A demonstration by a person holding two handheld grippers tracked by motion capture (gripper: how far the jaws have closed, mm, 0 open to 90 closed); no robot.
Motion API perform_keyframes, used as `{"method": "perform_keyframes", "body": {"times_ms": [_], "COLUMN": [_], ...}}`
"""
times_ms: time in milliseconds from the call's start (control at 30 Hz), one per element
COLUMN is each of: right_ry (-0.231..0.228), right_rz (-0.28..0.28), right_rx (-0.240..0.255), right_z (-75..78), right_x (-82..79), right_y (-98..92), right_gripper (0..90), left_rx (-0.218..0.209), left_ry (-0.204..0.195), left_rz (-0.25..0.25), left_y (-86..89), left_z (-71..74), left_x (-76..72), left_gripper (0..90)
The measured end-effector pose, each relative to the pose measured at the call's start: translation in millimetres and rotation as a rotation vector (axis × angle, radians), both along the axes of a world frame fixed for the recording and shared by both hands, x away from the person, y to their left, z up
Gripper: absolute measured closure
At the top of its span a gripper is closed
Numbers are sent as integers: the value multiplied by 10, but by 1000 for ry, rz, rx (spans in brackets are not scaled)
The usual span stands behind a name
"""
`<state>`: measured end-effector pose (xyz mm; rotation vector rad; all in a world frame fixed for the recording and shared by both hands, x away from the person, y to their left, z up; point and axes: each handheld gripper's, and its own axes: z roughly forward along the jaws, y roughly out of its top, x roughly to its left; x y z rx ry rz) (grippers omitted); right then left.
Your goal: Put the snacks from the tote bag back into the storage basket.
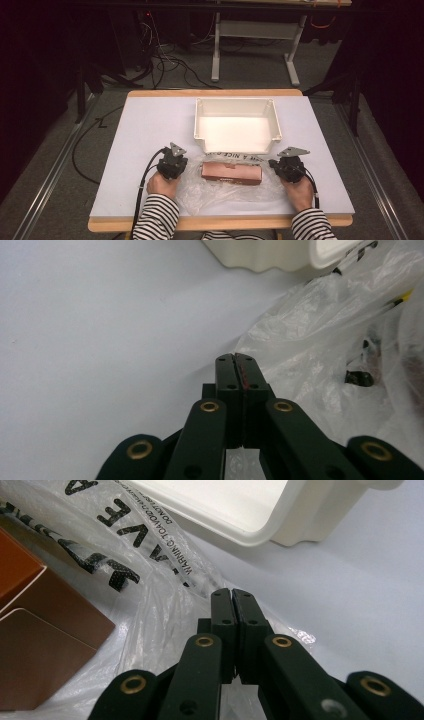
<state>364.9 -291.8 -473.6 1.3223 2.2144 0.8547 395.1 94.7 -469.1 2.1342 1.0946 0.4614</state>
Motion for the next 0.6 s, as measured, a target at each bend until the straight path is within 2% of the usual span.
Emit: {"method": "perform_keyframes", "body": {"times_ms": [100, 200, 233, 333, 400, 500, 533, 600], "right_ry": [-6, -7, -5, -7, -5, -8, -10, -13], "right_rz": [2, -2, -4, -3, -3, 0, 0, 1], "right_rx": [-7, -5, -3, -3, 3, 1, 1, -4], "right_z": [0, -2, -3, -4, -6, -7, -9, -9], "right_x": [-19, -20, -21, -22, -24, -27, -28, -34], "right_y": [8, 20, 26, 30, 24, 18, 17, 9], "right_gripper": [867, 857, 856, 852, 849, 844, 840, 828], "left_rx": [-90, -142, -136, -68, -54, 3, -12, -27], "left_ry": [-47, -72, -68, -46, -25, -14, -28, -33], "left_rz": [-19, -44, -52, -62, -36, 10, 11, 23], "left_y": [25, -18, -39, -110, -84, -23, 20, 57], "left_z": [175, 304, 310, 221, 111, -63, -115, -128], "left_x": [-129, -266, -292, -339, -331, -315, -317, -314], "left_gripper": [750, 644, 632, 615, 618, 624, 624, 618]}}
